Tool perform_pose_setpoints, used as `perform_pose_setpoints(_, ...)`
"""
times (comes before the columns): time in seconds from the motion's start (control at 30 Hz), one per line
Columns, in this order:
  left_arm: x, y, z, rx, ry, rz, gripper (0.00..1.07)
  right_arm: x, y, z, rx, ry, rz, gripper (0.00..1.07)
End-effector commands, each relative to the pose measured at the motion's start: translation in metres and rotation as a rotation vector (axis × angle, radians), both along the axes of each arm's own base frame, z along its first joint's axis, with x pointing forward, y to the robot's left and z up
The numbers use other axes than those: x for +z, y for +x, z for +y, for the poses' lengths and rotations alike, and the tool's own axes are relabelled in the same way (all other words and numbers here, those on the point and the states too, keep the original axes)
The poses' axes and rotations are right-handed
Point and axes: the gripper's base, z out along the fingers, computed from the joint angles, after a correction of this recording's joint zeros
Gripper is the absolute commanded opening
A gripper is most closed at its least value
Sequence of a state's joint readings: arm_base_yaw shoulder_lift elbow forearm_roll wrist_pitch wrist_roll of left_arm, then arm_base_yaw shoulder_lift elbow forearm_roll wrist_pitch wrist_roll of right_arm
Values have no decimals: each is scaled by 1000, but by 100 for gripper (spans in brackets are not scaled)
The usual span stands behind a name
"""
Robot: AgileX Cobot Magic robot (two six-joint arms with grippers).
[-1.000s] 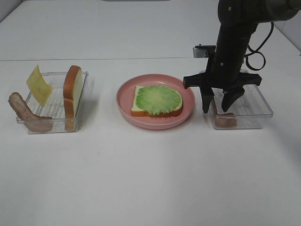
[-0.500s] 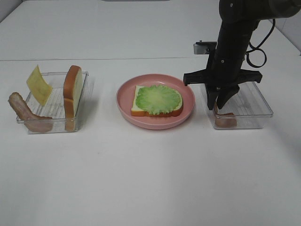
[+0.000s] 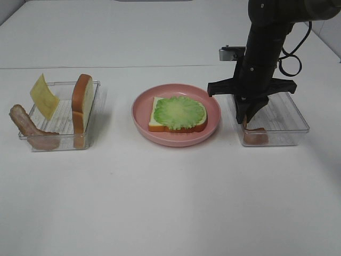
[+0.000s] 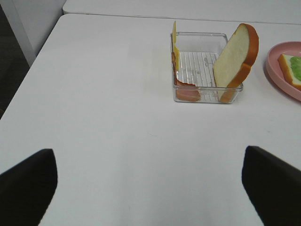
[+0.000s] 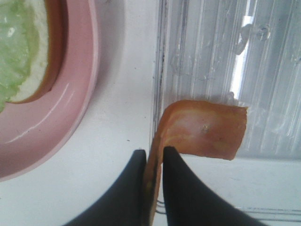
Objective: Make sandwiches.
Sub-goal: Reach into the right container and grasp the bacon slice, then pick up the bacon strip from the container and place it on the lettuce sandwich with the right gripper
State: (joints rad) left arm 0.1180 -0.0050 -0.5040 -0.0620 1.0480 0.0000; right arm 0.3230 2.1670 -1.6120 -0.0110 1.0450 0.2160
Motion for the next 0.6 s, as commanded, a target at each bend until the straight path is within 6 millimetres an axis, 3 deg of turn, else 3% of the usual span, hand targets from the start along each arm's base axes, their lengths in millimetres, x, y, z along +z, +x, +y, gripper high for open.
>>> perform_pose_setpoints(0.03, 0, -1, 0, 1, 0, -25, 102, 2, 0, -2, -2, -6, -6, 10)
perform_pose_setpoints(0.1, 0, -1, 0, 1, 0, -25, 102, 2, 0, -2, -2, -5, -7, 7)
perform_pose_setpoints(0.13, 0, -1, 0, 1, 0, -25, 102, 2, 0, -2, -2, -6, -6, 0)
perform_pose_setpoints(0.4, 0, -1, 0, 1, 0, -25, 102, 6, -2, -3, -8, -7, 7, 0)
perform_pose_setpoints(0.6, 0, -1, 0, 1, 0, -25, 102, 29, -5, -2, -15, 24, -41, 0)
